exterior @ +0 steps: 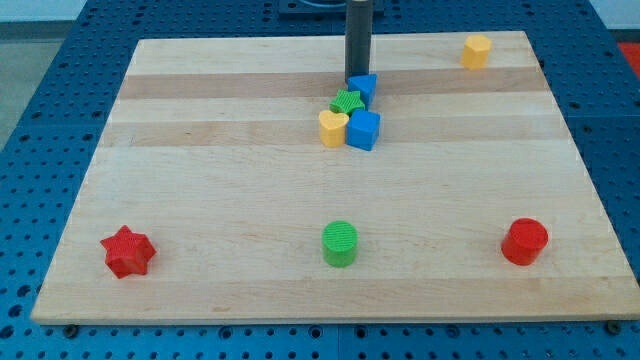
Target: Move the triangle into the cube
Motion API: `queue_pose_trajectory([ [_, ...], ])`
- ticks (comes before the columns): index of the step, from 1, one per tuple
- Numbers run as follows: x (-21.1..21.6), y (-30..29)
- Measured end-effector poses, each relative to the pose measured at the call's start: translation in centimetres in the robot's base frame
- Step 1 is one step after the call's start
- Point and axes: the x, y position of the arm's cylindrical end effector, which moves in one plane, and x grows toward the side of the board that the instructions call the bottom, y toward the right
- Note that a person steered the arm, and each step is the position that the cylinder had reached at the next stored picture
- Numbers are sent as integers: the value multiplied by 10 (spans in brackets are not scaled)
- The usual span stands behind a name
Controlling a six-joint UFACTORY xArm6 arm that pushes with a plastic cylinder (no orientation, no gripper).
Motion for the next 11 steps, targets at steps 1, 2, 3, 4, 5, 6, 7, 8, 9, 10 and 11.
queue_pose_trajectory([
  [1, 3, 7],
  [2, 3, 26],
  [3, 3, 42],
  [4, 3, 43],
  [5, 4, 39],
  [6, 14, 30],
  [7, 30, 24],
  [8, 38, 22],
  [9, 39, 22],
  [10, 39, 22],
  [11, 39, 22],
])
